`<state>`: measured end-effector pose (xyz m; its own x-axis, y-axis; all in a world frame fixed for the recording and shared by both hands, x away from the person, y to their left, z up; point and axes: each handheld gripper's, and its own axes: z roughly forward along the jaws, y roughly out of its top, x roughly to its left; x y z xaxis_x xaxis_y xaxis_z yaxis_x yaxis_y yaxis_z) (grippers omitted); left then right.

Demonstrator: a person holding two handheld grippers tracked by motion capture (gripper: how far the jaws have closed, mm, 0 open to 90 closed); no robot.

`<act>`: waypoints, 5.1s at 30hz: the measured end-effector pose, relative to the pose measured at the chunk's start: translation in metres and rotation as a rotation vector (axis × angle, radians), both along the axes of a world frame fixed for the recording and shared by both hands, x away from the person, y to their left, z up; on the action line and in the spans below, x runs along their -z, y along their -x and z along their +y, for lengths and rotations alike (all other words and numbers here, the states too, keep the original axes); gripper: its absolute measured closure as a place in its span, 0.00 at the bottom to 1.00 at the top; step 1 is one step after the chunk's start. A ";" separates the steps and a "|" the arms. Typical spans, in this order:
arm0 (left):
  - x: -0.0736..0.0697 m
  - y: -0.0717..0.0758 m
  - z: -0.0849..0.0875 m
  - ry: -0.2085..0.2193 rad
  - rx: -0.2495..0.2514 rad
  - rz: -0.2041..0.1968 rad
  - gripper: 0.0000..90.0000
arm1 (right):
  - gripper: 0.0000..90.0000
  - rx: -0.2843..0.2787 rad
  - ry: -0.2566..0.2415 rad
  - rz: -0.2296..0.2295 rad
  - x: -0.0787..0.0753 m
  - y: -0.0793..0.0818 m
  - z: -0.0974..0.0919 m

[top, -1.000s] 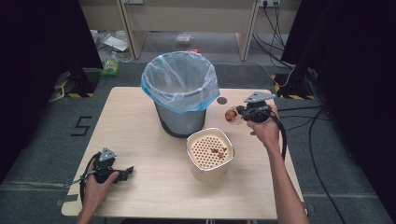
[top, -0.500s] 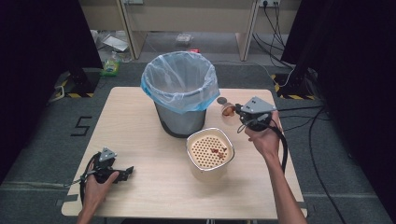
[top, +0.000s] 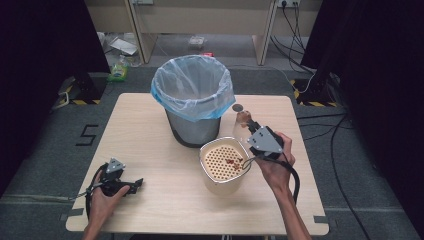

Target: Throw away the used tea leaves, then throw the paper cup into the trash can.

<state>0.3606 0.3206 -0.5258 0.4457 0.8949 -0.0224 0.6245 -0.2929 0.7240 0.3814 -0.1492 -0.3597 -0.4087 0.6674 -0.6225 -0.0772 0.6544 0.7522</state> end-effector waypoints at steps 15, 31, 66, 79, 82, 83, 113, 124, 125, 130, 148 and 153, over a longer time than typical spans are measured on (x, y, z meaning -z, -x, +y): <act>0.000 0.001 0.000 -0.004 -0.001 -0.005 0.00 | 0.97 0.058 0.216 -0.319 0.019 0.042 0.030; 0.000 0.001 0.000 -0.002 -0.004 -0.005 0.00 | 0.97 0.036 0.419 -0.513 0.029 0.058 0.058; 0.000 0.001 0.000 -0.002 -0.005 -0.006 0.00 | 0.97 0.034 0.497 -0.645 0.052 0.053 0.060; 0.000 0.001 0.000 -0.002 -0.005 -0.004 0.00 | 0.97 0.031 0.482 -0.578 0.048 0.048 0.058; 0.000 0.001 0.000 -0.003 -0.005 -0.005 0.00 | 0.97 0.048 0.371 -0.483 0.039 0.043 0.051; 0.000 0.001 0.000 -0.003 -0.005 -0.005 0.00 | 0.97 0.048 0.371 -0.483 0.039 0.043 0.051; 0.000 0.001 0.000 0.001 -0.005 0.000 0.00 | 0.97 0.129 -0.222 -0.055 -0.021 -0.021 -0.025; 0.000 0.001 0.000 0.000 -0.004 0.000 0.00 | 0.97 0.136 -0.237 -0.035 -0.056 -0.048 -0.025; 0.000 0.001 0.000 0.001 -0.004 0.000 0.00 | 0.97 0.136 -0.240 -0.033 -0.059 -0.050 -0.024; 0.000 0.001 0.000 0.001 -0.004 0.000 0.00 | 0.97 0.134 -0.244 -0.039 -0.070 -0.058 -0.018; 0.000 0.001 0.000 0.001 -0.005 -0.001 0.00 | 0.97 0.081 -0.229 -0.031 -0.118 -0.091 0.016; 0.000 0.001 0.000 0.001 -0.005 -0.001 0.00 | 0.97 0.038 -0.215 -0.015 -0.128 -0.097 0.037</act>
<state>0.3597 0.3207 -0.5260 0.4412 0.8971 -0.0234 0.6255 -0.2887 0.7249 0.4785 -0.1123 -0.2320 -0.3722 0.8005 -0.4697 -0.0679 0.4812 0.8740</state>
